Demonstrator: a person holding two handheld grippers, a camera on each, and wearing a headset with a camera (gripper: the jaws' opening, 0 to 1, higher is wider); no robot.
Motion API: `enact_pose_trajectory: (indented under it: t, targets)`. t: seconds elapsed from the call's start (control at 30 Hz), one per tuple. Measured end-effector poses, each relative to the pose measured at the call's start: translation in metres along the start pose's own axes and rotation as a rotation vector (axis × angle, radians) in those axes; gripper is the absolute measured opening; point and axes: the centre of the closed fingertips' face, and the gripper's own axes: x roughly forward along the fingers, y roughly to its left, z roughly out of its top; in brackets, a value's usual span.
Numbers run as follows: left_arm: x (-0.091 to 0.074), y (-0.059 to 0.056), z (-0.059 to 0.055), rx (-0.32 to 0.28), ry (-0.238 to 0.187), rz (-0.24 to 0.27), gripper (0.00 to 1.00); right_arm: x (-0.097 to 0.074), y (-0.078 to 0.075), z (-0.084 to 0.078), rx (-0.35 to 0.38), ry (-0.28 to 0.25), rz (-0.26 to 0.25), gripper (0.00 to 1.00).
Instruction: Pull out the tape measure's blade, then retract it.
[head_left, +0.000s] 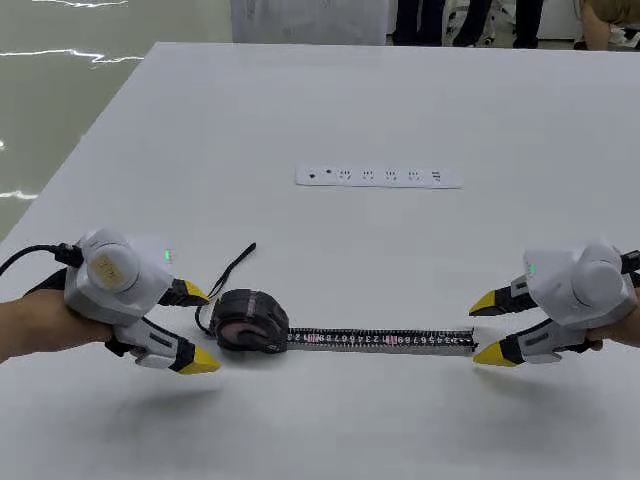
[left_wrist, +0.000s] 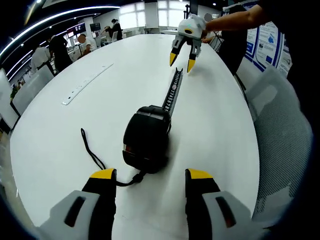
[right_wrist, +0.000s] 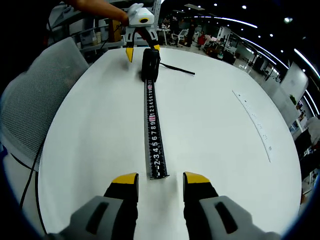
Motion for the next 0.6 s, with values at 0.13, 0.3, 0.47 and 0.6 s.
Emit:
enact_pose_trajectory:
  t: [0.13, 0.3, 0.47, 0.6]
  targets:
    - [-0.005, -0.001, 0.003, -0.043, -0.023, 0.019, 0.56, -0.006, 0.001, 0.005, 0.035, -0.018, -0.024, 0.43]
    - [-0.011, -0.007, 0.008, -0.076, -0.047, 0.037, 0.62, -0.012, 0.007, 0.010, 0.077, -0.034, -0.046, 0.50]
    - [-0.016, -0.018, 0.012, -0.103, -0.065, 0.049, 0.67, -0.017, 0.012, 0.012, 0.097, -0.045, -0.072, 0.58]
    - [-0.020, -0.024, 0.013, -0.120, -0.084, 0.064, 0.69, -0.021, 0.012, 0.014, 0.131, -0.061, -0.109, 0.69]
